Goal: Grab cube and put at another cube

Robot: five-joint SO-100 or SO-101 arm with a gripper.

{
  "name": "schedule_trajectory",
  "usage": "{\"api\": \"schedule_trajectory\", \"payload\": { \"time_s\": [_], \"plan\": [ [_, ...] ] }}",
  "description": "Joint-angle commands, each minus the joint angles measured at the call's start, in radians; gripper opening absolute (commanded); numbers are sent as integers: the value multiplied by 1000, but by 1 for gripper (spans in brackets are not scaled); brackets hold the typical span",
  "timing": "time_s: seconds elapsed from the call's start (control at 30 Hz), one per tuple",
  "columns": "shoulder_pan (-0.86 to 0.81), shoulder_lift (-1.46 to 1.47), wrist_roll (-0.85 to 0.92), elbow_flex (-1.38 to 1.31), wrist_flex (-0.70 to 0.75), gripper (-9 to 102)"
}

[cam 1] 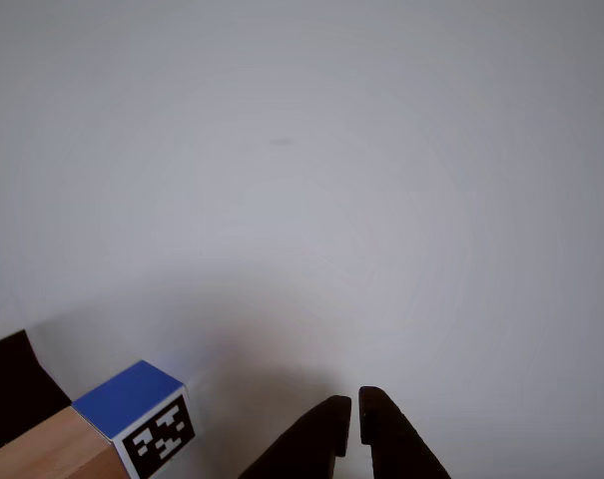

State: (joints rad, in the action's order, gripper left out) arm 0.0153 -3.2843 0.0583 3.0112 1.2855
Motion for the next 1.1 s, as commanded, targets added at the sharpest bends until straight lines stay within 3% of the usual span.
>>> {"api": "schedule_trajectory", "payload": {
  "time_s": [0.0, 0.2, 1.07],
  "plan": [
    [-40, -5, -25, -43, 6, 0],
    [-103, -5, -84, -43, 5, 1],
    [-100, -5, -80, -43, 5, 0]
  ]
}}
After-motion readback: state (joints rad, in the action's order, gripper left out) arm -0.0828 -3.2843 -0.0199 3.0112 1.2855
